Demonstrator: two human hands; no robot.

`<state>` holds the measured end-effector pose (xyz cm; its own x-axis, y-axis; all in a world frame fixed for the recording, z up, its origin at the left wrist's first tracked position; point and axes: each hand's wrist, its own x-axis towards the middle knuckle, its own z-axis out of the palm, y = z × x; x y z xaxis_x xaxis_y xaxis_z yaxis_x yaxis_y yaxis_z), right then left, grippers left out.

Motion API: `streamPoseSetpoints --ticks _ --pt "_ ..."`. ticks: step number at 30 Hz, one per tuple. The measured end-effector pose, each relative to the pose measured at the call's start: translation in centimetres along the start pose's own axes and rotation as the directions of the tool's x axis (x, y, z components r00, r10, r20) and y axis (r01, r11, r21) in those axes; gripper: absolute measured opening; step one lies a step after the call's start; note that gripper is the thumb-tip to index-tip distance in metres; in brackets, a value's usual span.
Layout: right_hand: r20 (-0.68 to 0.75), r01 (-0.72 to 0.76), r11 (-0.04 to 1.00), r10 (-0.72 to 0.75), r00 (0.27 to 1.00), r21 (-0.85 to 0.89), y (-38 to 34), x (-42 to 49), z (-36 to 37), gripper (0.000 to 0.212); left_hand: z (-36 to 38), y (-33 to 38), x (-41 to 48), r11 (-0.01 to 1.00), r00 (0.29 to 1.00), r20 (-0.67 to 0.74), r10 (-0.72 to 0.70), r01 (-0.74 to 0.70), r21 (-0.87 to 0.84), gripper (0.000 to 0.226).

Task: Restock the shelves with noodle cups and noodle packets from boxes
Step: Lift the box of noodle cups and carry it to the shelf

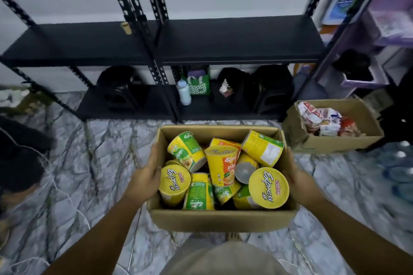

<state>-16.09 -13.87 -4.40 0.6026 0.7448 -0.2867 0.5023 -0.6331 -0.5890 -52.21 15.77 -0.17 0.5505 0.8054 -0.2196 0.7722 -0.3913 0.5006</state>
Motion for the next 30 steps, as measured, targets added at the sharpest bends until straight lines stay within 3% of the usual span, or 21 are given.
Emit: streamPoseSetpoints --ticks 6,10,17,30 --pt "-0.111 -0.086 0.993 0.076 0.991 -0.086 -0.2 1.1 0.0 0.098 -0.2 0.6 7.1 0.992 0.990 0.080 0.119 -0.116 -0.041 0.084" --pt "-0.143 -0.173 0.983 0.164 0.976 -0.053 -1.8 2.9 -1.1 0.086 -0.3 1.4 11.6 0.985 0.984 0.094 0.150 -0.141 -0.098 0.084" --pt "-0.152 -0.217 0.973 0.204 0.967 -0.075 -1.1 6.9 -3.2 0.087 0.2 4.1 17.5 0.980 0.976 0.132 0.173 -0.157 -0.126 0.086" --pt "-0.024 -0.205 0.978 0.205 0.979 -0.028 5.9 18.8 -10.3 0.089 4.7 14.0 23.1 0.994 0.992 0.120 -0.038 0.050 -0.095 0.081"
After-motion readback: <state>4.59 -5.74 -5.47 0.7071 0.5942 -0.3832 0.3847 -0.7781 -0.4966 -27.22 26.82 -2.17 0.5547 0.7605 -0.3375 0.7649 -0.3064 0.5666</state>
